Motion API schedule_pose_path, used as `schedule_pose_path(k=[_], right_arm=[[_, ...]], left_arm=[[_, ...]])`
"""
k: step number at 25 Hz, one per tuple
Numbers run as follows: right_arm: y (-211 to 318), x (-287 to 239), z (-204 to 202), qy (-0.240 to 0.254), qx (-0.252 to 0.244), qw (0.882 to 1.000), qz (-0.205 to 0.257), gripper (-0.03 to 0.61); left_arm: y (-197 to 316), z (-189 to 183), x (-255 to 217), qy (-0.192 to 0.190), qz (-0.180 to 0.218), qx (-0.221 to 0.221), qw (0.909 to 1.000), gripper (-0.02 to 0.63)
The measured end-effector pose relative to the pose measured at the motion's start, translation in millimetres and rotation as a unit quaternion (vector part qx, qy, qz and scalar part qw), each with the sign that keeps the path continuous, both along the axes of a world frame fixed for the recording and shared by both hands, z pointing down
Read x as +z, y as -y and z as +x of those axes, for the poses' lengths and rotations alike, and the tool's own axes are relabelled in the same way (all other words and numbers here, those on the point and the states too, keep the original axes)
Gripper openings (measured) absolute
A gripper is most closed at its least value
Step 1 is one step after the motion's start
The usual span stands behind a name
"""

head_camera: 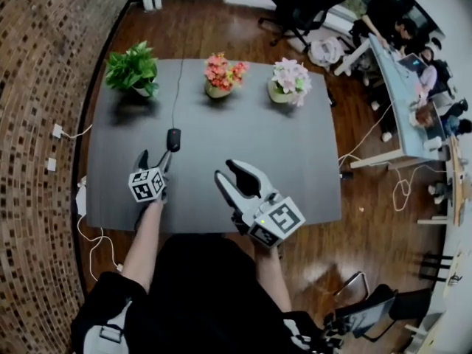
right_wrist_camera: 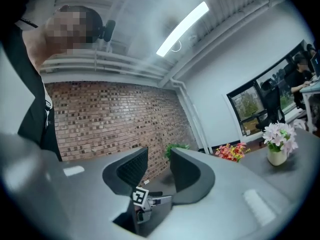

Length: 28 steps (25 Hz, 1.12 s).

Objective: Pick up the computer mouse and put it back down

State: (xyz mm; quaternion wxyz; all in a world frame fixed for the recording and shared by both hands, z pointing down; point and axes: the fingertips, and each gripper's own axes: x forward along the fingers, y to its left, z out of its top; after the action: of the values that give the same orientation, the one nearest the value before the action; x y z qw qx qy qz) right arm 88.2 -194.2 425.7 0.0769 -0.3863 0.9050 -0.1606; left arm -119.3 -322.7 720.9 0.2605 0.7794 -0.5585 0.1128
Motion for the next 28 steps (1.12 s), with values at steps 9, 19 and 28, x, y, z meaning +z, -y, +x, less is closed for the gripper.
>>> schedule_pose_path(k=[9, 19, 28], right_arm=[[-12.9, -24.9, -19.0, 0.034, -0.073, 0.996, 0.027, 0.115], [-42.2, -15.3, -17.8, 0.103, -0.107, 0.989, 0.014, 0.114], [-97.1, -45.6, -48.4, 0.09, -0.087, 0.99, 0.059, 0.114]], left_arm=[[-111.2, 98.3, -227.1, -0.236, 0.167, 0.213, 0.9333, 0.256], [-200.5, 72.1, -289.0, -0.263, 0.208, 0.194, 0.9219, 0.233], [-245.4, 41.6, -332.8, -0.277, 0.246, 0.233, 0.8993, 0.218]])
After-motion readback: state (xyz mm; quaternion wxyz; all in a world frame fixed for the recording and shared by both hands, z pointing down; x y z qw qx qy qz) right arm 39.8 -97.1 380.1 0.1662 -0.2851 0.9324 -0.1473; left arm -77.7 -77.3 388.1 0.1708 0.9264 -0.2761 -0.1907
